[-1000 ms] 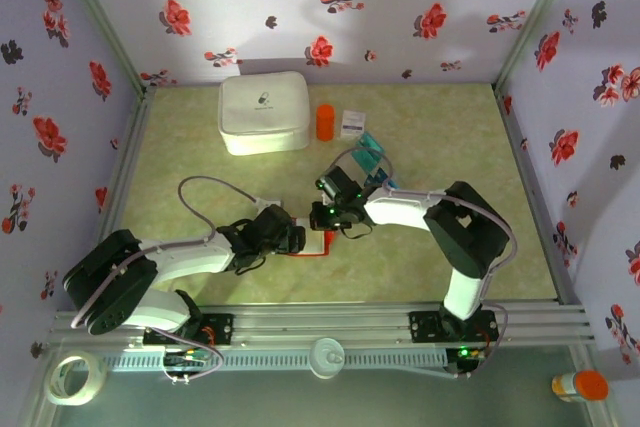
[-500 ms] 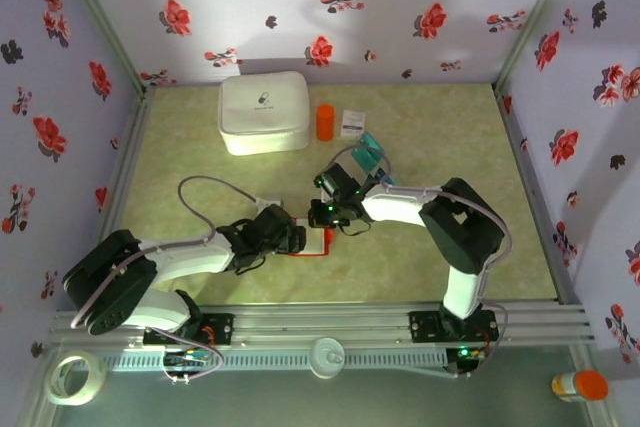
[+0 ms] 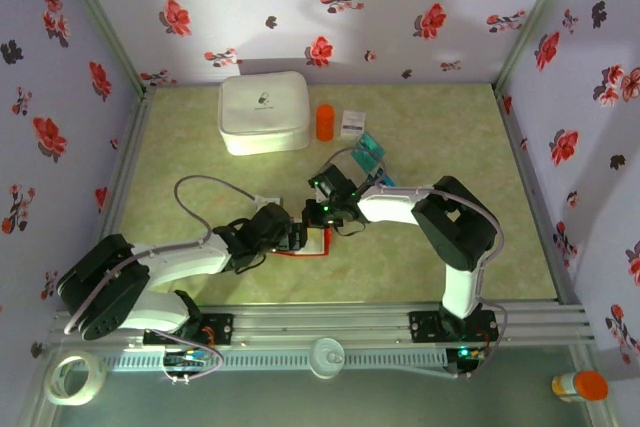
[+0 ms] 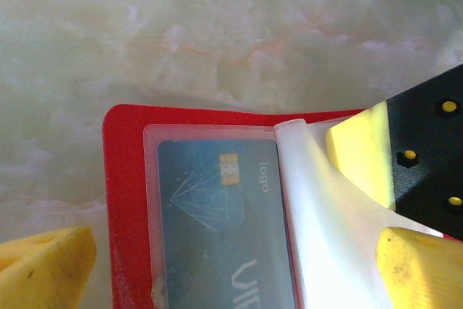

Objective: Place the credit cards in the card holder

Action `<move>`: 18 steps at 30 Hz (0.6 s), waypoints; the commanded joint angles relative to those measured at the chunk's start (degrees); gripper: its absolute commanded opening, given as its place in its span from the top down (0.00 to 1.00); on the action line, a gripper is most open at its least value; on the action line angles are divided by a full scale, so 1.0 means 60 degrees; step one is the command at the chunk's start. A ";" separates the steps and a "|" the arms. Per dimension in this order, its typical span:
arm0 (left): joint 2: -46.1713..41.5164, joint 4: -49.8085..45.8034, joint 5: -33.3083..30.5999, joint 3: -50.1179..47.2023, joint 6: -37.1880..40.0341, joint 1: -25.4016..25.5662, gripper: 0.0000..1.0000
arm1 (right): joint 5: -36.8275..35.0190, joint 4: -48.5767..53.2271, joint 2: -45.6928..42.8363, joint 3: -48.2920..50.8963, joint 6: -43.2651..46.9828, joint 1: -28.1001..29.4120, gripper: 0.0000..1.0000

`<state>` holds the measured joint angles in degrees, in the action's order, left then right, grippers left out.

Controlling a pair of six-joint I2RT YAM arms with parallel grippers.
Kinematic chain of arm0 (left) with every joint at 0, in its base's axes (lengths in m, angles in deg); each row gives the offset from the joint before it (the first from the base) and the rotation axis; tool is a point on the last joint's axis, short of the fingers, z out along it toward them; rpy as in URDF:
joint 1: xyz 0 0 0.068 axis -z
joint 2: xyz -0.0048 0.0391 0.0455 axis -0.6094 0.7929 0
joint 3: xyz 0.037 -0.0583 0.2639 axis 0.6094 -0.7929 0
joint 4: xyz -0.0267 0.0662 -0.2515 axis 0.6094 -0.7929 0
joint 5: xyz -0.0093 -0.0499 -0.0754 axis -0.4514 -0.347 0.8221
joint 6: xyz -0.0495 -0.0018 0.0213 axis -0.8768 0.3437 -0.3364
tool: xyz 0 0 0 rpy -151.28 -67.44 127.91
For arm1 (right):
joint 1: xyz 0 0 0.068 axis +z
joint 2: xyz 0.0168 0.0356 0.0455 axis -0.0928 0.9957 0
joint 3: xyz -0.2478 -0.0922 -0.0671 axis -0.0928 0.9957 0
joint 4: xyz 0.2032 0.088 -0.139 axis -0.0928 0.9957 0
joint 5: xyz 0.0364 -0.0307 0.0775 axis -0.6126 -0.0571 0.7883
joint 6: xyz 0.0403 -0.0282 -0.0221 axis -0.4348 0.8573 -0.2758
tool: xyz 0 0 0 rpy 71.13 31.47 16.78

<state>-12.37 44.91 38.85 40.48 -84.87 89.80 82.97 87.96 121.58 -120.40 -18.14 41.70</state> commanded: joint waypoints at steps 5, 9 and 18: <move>0.0318 0.0427 0.0191 -0.0347 0.0200 0.0081 0.00 | 0.0035 0.0034 0.0187 -0.0009 -0.0206 0.0086 0.98; 0.0431 0.0544 0.0202 -0.0482 0.0167 0.0081 0.03 | 0.0025 0.0077 0.0122 -0.0077 -0.0237 0.0073 0.97; 0.0802 0.0748 0.0256 -0.0631 0.0148 0.0090 0.16 | 0.0003 0.0281 -0.0075 -0.0421 -0.0215 0.0057 0.93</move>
<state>-9.95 48.54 38.19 38.21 -84.01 89.80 82.94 88.07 121.58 -120.86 -18.93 41.70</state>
